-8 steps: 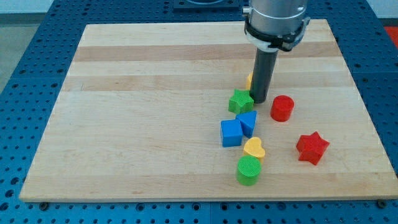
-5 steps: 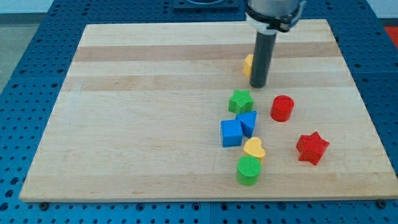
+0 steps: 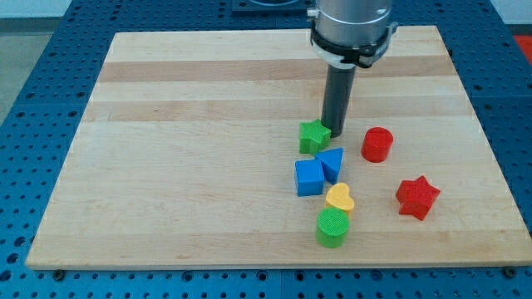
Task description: Slide the green star diagonally to the green circle
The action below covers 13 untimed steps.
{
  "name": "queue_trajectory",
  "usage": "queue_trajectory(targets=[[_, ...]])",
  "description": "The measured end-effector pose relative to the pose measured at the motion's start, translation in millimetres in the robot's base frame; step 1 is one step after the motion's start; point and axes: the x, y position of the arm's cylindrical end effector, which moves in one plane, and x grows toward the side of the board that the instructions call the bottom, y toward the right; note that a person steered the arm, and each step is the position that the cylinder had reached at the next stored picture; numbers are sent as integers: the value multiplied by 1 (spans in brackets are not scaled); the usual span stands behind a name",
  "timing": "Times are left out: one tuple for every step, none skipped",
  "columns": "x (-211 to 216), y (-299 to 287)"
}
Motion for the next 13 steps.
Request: queue_trajectory(targets=[[0, 1], [9, 20], [13, 30], [13, 14], [13, -52], [13, -104], [13, -107], [13, -87], [13, -81], [21, -52], [21, -52], [30, -73], [41, -114]])
